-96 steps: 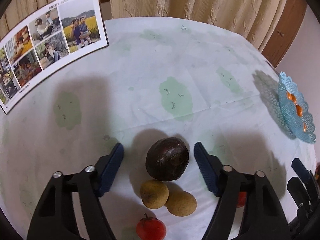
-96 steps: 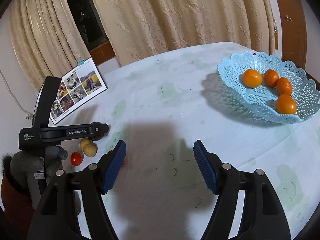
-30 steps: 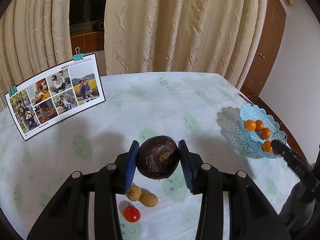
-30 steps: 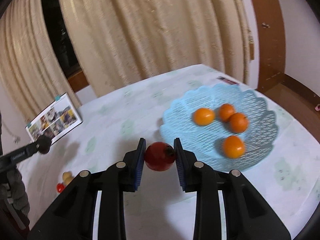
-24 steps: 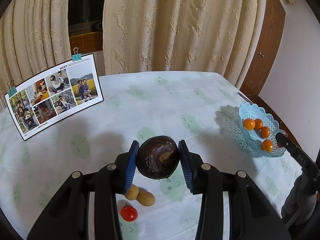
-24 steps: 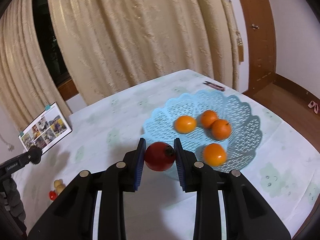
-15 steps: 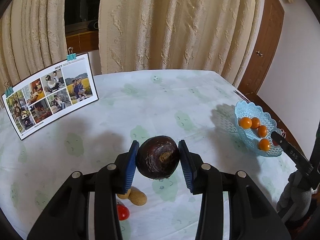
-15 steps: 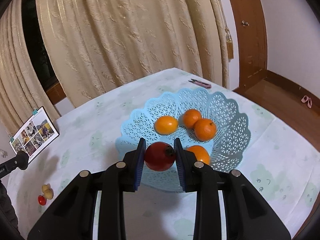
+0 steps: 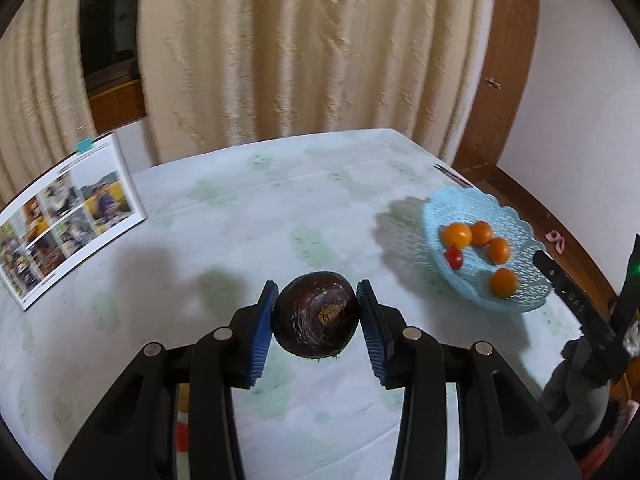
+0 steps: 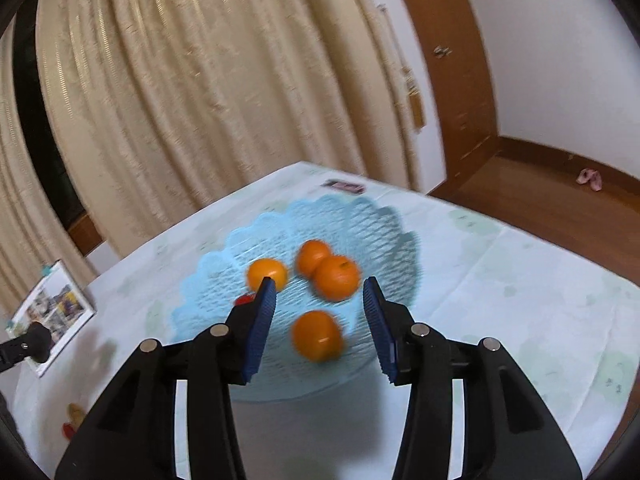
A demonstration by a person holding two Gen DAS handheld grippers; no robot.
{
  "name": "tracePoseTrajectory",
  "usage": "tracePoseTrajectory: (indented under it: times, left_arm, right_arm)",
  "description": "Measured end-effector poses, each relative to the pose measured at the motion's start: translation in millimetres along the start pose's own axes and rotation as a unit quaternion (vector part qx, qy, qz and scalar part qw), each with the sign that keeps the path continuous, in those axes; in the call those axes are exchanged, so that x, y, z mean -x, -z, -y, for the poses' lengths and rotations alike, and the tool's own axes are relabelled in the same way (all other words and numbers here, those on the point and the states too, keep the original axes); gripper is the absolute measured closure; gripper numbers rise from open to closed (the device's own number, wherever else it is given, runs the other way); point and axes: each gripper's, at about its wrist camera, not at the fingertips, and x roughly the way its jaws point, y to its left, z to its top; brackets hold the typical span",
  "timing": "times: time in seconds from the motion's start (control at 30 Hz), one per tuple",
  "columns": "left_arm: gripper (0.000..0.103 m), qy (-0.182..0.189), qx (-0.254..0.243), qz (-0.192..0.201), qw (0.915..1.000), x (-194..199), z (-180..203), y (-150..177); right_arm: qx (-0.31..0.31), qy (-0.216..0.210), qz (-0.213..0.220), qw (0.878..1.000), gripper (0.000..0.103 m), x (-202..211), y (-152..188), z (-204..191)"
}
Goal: Organize fruits
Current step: 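Drop the red fruit into the blue basket while the left tool carries its fruit, then lower the dark brown fruit into the blue basket and open the left tool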
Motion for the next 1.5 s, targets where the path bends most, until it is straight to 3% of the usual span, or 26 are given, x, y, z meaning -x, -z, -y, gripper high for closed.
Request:
tracePoseTrajectory:
  times: [0.23, 0.33, 0.83, 0.87, 0.97, 1.03, 1.23, 1.3, 1.5]
  left_arm:
    - [0.062, 0.037, -0.040, -0.008, 0.9985, -21, 53, -11]
    - [0.062, 0.053, -0.053, -0.012, 0.9971, -32, 74, -15]
    - [0.061, 0.121, -0.099, -0.036, 0.9871, -74, 153, -13]
    - [0.059, 0.122, -0.100, -0.035, 0.9868, -75, 155, -12]
    - [0.036, 0.125, -0.100, -0.025, 0.9868, -72, 155, -12]
    - [0.035, 0.121, -0.099, -0.019, 0.9875, -69, 152, -13]
    - [0.034, 0.105, -0.076, -0.015, 0.9914, -59, 131, -15]
    - [0.026, 0.095, -0.068, -0.010, 0.9931, -54, 121, -15]
    - [0.025, 0.062, -0.051, 0.000, 0.9967, -38, 96, -13]
  right_arm:
    - [-0.007, 0.023, 0.043, 0.999, 0.055, 12, 2, 8]
    - [-0.016, 0.027, 0.055, 0.998, 0.047, 15, 2, 12]
    - [-0.054, 0.031, 0.063, 0.996, 0.047, 17, 2, 25]
    - [-0.056, 0.032, 0.063, 0.996, 0.047, 18, 2, 26]
    - [-0.060, 0.034, 0.064, 0.996, 0.045, 18, 2, 27]
    - [-0.060, 0.036, 0.068, 0.995, 0.041, 19, 2, 27]
    - [-0.061, 0.036, 0.075, 0.995, 0.041, 22, 2, 27]
    - [-0.061, 0.036, 0.077, 0.994, 0.041, 22, 2, 27]
    - [-0.058, 0.033, 0.085, 0.994, 0.041, 25, 3, 25]
